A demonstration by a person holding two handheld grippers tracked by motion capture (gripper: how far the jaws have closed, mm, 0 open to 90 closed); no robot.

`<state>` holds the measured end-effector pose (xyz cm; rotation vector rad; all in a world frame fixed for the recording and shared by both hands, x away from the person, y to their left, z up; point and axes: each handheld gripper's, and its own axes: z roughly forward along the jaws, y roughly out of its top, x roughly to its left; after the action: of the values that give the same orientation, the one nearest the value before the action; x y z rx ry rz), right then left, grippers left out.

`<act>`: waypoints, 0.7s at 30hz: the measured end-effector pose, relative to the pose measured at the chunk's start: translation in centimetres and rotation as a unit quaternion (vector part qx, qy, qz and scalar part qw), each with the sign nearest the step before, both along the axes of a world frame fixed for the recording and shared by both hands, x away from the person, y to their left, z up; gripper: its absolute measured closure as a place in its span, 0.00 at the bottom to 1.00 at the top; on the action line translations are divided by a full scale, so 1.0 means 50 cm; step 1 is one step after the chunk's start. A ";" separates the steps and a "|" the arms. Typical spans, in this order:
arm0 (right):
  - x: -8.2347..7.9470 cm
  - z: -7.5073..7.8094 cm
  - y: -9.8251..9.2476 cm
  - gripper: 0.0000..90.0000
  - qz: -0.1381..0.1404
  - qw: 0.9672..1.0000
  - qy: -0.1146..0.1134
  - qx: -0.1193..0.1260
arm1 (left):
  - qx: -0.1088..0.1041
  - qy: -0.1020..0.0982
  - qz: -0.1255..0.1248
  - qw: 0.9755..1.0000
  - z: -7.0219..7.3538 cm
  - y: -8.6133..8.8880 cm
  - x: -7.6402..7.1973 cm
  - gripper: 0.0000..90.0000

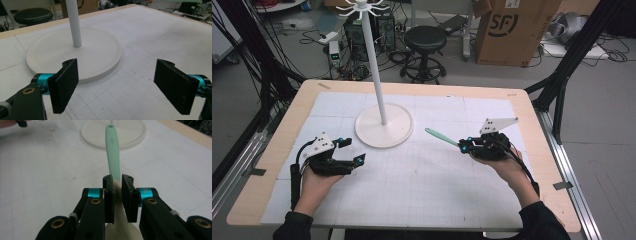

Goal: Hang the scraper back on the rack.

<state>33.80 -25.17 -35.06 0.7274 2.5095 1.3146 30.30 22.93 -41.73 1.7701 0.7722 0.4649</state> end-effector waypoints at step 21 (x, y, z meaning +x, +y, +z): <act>0.056 0.270 0.102 0.90 0.003 0.998 -0.015 0.057 | -0.012 0.005 -0.013 1.000 -0.003 -0.004 -0.001 0.23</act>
<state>36.60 -20.05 -21.57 0.7173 2.4308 1.4708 30.24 22.75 -41.87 1.7600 0.7581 0.4284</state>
